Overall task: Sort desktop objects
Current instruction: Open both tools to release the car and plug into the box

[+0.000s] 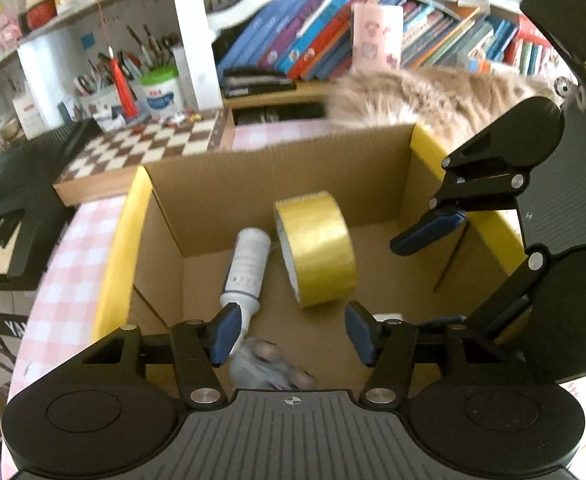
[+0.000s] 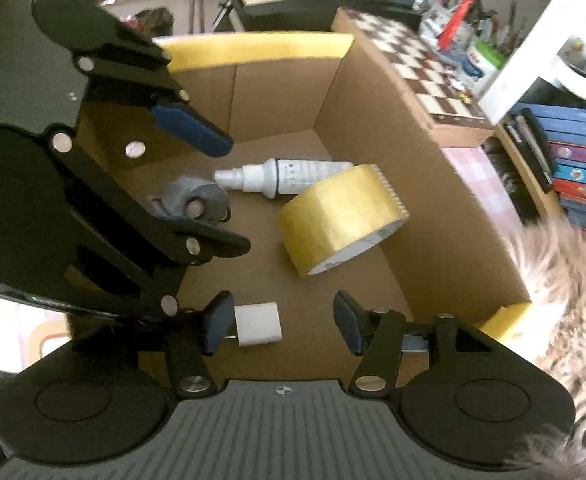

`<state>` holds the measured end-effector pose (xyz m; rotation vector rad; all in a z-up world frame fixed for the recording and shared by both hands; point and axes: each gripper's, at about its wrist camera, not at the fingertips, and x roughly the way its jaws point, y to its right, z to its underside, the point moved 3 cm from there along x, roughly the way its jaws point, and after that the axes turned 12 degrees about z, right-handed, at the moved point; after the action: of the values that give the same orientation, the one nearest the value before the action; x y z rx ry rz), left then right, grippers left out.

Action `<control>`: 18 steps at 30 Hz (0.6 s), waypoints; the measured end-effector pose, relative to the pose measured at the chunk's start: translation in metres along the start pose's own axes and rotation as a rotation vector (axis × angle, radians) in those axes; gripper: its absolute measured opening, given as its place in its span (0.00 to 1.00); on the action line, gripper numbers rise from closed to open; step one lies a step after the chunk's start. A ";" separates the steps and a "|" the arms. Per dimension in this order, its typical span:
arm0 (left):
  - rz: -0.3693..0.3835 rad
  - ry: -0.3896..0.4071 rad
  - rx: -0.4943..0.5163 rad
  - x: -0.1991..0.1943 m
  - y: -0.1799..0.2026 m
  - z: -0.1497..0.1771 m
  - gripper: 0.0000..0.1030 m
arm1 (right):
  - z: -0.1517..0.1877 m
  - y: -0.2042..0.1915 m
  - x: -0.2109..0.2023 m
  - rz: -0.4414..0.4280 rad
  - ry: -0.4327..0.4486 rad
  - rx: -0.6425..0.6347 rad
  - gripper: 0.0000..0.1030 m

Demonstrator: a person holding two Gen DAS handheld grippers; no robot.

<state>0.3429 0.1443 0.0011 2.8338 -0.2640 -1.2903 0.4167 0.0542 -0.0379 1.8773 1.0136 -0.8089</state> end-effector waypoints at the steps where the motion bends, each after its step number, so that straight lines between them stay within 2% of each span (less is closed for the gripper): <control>1: -0.001 0.013 0.005 -0.004 0.001 -0.001 0.58 | 0.001 0.002 -0.005 0.006 0.012 0.012 0.52; 9: 0.002 0.131 0.031 -0.042 0.014 -0.005 0.63 | 0.007 0.010 -0.044 0.043 0.103 0.120 0.53; 13: 0.013 0.176 0.048 -0.059 0.023 0.000 0.64 | 0.017 0.008 -0.067 0.098 0.152 0.188 0.53; 14: 0.012 0.188 0.052 -0.064 0.025 0.002 0.65 | 0.019 0.007 -0.071 0.111 0.161 0.201 0.53; 16: 0.004 0.216 0.058 -0.073 0.030 0.005 0.74 | 0.025 0.002 -0.082 0.138 0.181 0.230 0.53; 18: -0.007 0.249 0.069 -0.082 0.035 0.008 0.75 | 0.030 -0.003 -0.093 0.167 0.198 0.255 0.53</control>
<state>0.2789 0.1233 0.0606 3.0148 -0.2973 -0.9314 0.3669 -0.0023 0.0238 2.2633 0.8896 -0.6892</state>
